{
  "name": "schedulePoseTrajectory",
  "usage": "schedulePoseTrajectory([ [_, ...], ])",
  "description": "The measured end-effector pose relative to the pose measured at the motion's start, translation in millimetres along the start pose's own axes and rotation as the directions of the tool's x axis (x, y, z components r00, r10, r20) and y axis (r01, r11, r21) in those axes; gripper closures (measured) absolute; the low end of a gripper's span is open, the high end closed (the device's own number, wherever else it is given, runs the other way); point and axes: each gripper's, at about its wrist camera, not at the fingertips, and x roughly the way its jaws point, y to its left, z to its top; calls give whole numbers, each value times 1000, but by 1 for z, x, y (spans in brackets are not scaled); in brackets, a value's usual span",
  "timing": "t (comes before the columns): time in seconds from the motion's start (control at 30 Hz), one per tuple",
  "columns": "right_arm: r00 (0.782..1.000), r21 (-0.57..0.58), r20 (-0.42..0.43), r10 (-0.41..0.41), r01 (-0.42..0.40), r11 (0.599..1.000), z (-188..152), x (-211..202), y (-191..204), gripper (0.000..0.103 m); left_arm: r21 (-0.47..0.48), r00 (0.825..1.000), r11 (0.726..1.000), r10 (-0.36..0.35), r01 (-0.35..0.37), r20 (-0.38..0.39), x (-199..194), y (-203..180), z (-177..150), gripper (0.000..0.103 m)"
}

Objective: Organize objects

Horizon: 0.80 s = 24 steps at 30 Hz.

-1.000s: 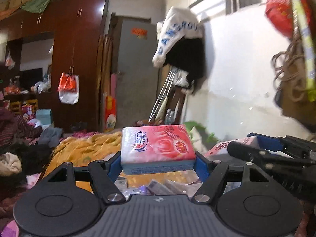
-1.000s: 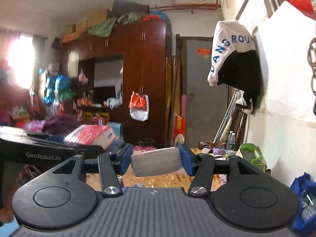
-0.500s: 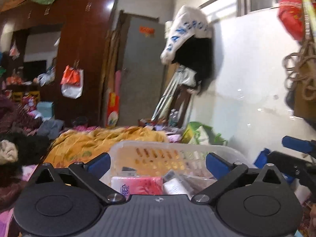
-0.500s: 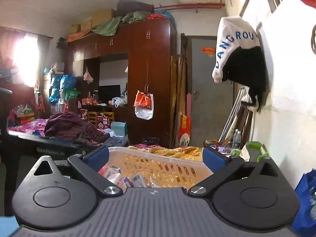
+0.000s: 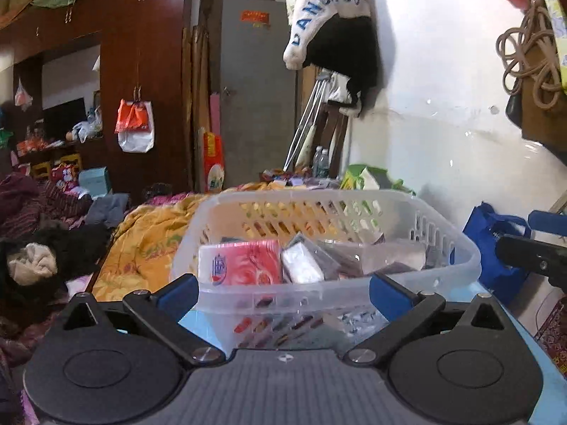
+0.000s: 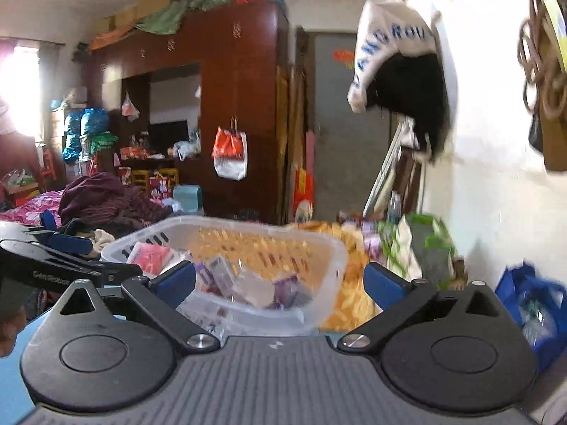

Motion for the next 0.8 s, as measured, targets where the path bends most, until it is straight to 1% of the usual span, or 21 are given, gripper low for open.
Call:
schedulePoseTrajectory([
  [0.07, 1000, 12, -11, -1, 1, 1000, 0, 3, -3, 0, -6, 1000, 1000, -6, 6, -12, -1, -1, 0, 0],
  [0.2, 999, 28, -34, 7, -6, 1000, -3, 6, -4, 0, 0, 1000, 1000, 14, -14, -23, -5, -4, 0, 0],
  [0.27, 999, 21, -46, 10, -9, 1000, -6, 9, -2, 0, 7, 999, 1000, 27, -27, -30, -5, -7, -2, 0],
  [0.43, 997, 4, -76, 20, -19, 1000, -14, 12, 3, 0, 16, 999, 999, 28, -27, -36, -6, -11, -4, 0],
  [0.6, 996, 9, -79, 26, -25, 1000, -16, 12, 2, 0, 16, 999, 999, 38, -37, -30, -8, -11, -4, 0],
  [0.8, 996, 26, -81, 31, -29, 999, -16, 11, -1, 0, 14, 999, 999, 32, -31, -26, -10, -14, -3, 0],
])
